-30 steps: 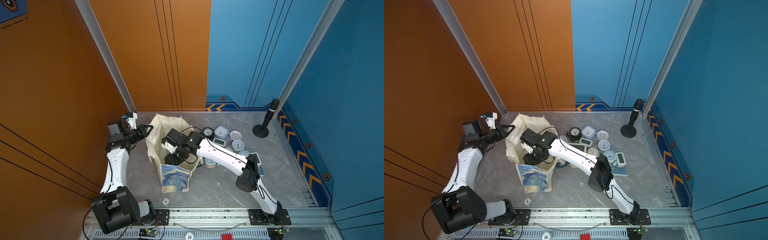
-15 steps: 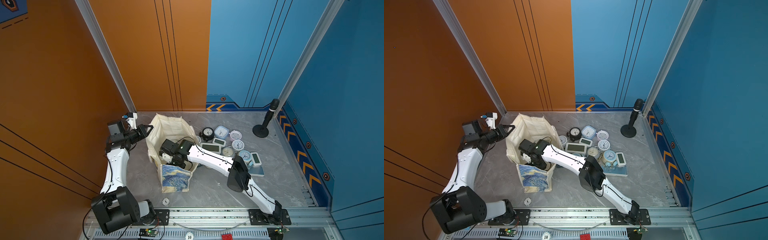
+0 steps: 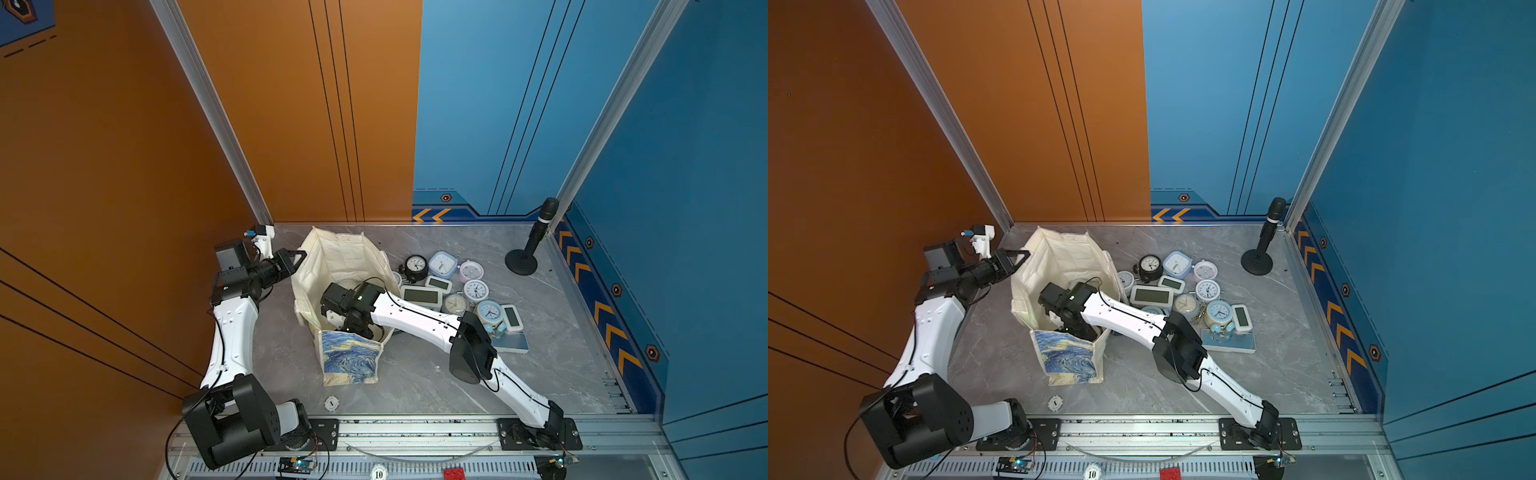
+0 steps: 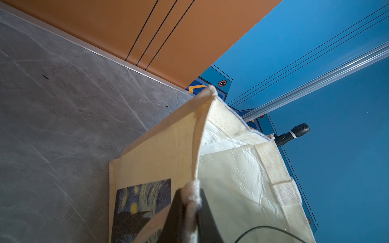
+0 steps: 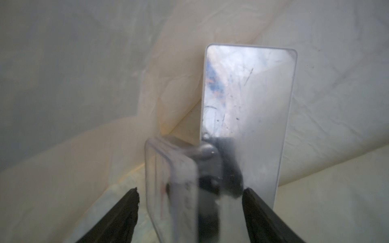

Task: Put the alarm clock into the canvas bag
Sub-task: Place the alarm at the canvas bag.

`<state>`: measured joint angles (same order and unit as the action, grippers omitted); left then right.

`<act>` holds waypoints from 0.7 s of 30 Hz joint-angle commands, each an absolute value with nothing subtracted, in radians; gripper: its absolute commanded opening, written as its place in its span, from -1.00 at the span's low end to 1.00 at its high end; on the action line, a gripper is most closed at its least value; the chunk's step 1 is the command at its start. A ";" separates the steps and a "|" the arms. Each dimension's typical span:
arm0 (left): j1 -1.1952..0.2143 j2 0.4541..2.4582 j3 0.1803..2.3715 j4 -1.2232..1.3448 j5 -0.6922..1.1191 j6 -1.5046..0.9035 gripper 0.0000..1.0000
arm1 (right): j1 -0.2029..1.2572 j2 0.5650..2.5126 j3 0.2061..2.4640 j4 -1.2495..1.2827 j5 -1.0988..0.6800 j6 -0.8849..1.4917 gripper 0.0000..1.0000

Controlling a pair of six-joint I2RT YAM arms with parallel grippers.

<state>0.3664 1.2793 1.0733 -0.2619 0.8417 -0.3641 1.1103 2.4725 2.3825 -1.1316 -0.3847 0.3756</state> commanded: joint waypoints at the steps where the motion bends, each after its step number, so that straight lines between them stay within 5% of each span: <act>1: 0.373 1.263 1.063 -0.252 0.856 -0.362 -1.00 | 1.100 2.449 2.430 -1.169 -0.352 0.387 0.70; 21: 0.368 1.276 1.065 -0.253 0.867 -0.359 -1.00 | 1.032 2.245 2.451 -1.169 -0.328 0.431 0.80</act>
<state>0.3683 1.2793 1.0733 -0.2615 0.8421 -0.3641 1.0386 2.2761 2.4321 -1.1439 -0.3542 0.4198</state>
